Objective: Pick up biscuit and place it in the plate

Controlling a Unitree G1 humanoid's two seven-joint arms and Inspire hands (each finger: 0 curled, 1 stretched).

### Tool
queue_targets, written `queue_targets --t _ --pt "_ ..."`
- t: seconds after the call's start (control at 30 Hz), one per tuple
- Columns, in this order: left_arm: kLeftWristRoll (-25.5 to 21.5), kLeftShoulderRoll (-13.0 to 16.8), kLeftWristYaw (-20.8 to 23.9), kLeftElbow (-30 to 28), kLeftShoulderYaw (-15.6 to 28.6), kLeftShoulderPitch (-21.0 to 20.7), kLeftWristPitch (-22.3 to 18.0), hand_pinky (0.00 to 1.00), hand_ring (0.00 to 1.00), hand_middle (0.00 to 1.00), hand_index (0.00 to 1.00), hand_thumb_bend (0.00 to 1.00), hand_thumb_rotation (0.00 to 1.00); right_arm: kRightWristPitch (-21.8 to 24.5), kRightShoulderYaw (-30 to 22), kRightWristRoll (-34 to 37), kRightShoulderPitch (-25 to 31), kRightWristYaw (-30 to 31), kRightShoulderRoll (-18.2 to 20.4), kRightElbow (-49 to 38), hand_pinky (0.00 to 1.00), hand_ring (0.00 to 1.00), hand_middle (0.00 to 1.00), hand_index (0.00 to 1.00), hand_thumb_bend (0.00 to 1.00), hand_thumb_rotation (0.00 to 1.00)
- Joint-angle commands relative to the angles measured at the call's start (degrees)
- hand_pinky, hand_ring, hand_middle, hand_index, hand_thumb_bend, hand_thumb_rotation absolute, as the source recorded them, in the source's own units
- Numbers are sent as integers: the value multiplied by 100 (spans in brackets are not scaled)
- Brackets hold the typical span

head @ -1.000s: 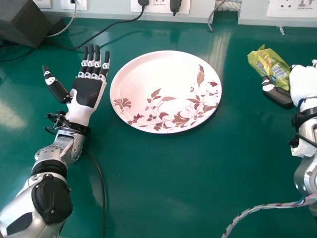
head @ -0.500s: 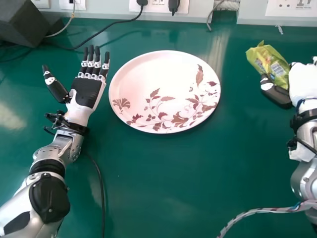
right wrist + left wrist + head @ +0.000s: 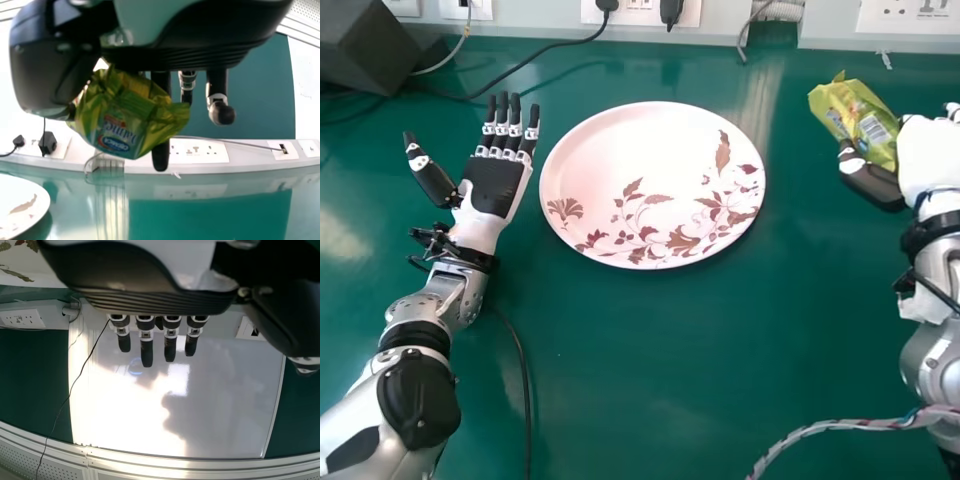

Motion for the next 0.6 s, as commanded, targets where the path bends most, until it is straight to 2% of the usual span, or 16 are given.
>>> queue_targets --t 0.0,0.1,0.43,0.57 --pt "11 -53 29 93 40 217 28 100 90 97 100 97 50 -81 -114 -104 -60 22 42 -170 6 17 28 49 48 4" --pt "30 -66 -69 92 17 241 23 100 89 97 100 96 48 -162 -168 -155 -77 66 88 -264 7 18 28 49 48 4" --pt "-15 -91 96 70 76 264 24 100 89 97 100 95 47 -424 -273 -403 -165 311 315 -615 7 17 27 49 48 4" --pt "-3 -86 10 78 58 285 43 100 89 96 100 95 45 -549 -319 -430 -199 317 471 -791 7 17 27 49 48 4"
